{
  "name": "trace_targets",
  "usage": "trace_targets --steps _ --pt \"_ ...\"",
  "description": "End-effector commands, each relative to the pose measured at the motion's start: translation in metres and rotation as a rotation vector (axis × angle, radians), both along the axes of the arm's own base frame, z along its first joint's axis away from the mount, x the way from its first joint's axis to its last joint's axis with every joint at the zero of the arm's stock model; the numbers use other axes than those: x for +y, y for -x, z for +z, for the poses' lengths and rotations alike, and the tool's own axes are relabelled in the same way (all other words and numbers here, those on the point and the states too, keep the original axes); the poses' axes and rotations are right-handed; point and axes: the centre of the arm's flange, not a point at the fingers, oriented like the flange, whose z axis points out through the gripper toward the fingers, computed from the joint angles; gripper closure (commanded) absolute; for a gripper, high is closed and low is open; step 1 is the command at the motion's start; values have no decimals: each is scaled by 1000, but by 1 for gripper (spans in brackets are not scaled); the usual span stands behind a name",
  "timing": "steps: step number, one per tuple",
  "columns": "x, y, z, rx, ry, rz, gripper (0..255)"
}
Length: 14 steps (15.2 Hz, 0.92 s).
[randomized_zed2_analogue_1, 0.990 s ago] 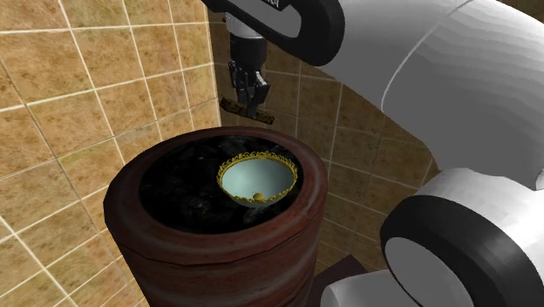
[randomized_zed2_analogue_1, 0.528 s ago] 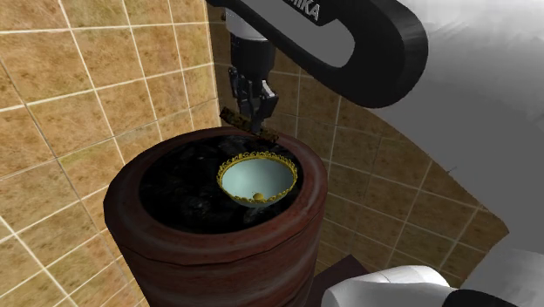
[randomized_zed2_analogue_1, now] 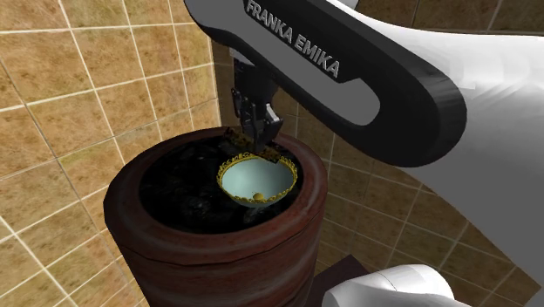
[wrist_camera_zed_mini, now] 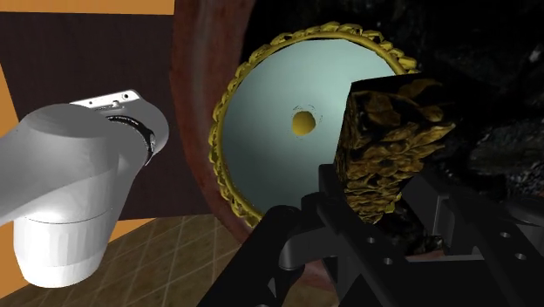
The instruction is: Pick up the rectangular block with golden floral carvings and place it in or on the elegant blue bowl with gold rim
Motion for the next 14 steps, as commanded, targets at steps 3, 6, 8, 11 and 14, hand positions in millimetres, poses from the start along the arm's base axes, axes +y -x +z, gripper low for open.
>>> trace_targets --steps 3,6,8,11,14 --pt "0 0 -21 0 0 0 255" --pt "0 0 -37 0 0 0 255" --pt "0 0 -48 0 0 0 255" --pt "0 0 -54 0 0 0 255" --pt "0 0 -54 0 0 0 255"
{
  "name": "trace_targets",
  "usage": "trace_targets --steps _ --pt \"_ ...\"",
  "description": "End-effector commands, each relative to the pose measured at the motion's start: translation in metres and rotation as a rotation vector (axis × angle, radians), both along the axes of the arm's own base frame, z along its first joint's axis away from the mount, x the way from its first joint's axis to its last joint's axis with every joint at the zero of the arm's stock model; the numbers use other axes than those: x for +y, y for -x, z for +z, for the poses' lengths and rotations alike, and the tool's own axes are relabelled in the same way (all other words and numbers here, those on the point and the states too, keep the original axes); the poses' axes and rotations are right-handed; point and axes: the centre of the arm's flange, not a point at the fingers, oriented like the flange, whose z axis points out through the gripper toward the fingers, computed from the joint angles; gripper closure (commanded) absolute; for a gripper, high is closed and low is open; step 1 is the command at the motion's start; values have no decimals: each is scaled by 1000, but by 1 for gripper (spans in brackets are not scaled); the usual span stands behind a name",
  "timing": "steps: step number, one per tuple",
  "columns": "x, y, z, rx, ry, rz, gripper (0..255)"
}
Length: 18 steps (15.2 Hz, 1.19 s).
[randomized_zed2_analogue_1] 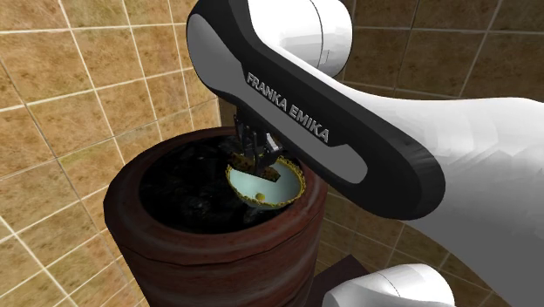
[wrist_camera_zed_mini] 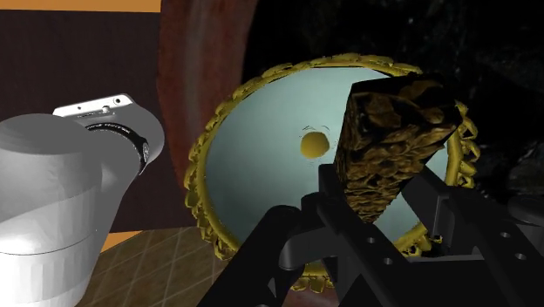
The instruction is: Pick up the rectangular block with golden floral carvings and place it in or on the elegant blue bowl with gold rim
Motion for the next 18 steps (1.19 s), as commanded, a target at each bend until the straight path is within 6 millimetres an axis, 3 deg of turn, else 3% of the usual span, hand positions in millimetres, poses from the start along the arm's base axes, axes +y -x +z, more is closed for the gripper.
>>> trace_targets --steps 1,3,4,9,13,18 --pt "0 0 0 0 0 0 255" --pt "0 0 0 0 0 0 255" --pt "0 0 0 0 0 0 0" --pt "0 0 0 0 0 0 0" --pt "0 9 49 0 0 0 0" --pt "0 9 49 0 0 0 0"
